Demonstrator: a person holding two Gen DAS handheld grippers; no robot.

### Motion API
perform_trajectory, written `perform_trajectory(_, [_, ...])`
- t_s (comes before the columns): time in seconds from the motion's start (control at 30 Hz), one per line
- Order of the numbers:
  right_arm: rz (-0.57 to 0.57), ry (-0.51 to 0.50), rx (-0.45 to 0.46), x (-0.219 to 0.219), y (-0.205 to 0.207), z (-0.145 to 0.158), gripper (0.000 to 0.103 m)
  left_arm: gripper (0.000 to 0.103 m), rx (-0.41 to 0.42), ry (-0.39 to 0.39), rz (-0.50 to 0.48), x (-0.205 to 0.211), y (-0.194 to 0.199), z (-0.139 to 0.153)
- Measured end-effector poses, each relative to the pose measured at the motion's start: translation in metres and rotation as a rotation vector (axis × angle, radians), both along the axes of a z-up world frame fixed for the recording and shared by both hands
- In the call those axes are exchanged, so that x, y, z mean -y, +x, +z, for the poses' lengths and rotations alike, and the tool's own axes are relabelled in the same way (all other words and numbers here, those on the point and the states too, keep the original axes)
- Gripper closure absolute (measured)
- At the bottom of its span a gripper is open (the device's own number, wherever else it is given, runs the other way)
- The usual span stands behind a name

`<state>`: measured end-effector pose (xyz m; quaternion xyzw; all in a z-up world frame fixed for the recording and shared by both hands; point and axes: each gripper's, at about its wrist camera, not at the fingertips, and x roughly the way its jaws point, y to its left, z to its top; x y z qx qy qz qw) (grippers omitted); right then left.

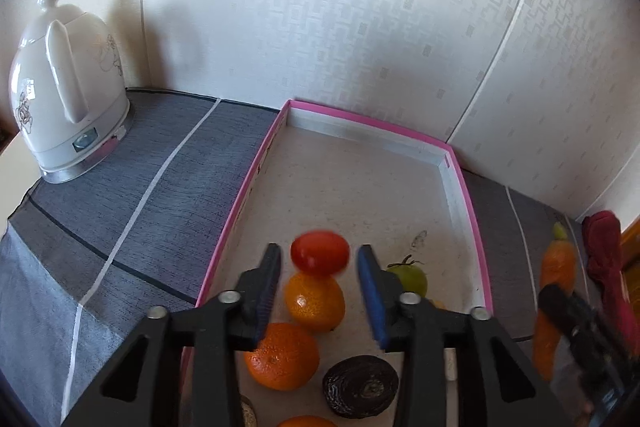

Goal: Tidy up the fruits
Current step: 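Drop the red tomato into the tray with the left gripper while the right carries the carrot over, then lower the carrot into the tray and open the right gripper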

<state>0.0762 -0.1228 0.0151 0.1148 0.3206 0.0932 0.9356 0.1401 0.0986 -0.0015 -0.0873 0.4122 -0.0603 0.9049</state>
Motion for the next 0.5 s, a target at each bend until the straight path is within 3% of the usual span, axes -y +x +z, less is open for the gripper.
perform_trajectory(0.2, [0.047, -0.020, -0.005, -0.014, -0.002, -0.003, 0.074, 0.053, 0.003, 0.002, 0.043, -0.010, -0.003, 0.004])
perform_trajectory(0.33, [0.067, -0.023, -0.011, -0.018, -0.001, -0.003, 0.074, 0.039, -0.009, 0.013, 0.094, -0.021, -0.009, 0.005])
perform_trajectory(0.5, [0.099, -0.024, -0.025, -0.024, 0.006, -0.006, 0.074, 0.025, 0.024, 0.077, 0.088, -0.020, -0.023, 0.012])
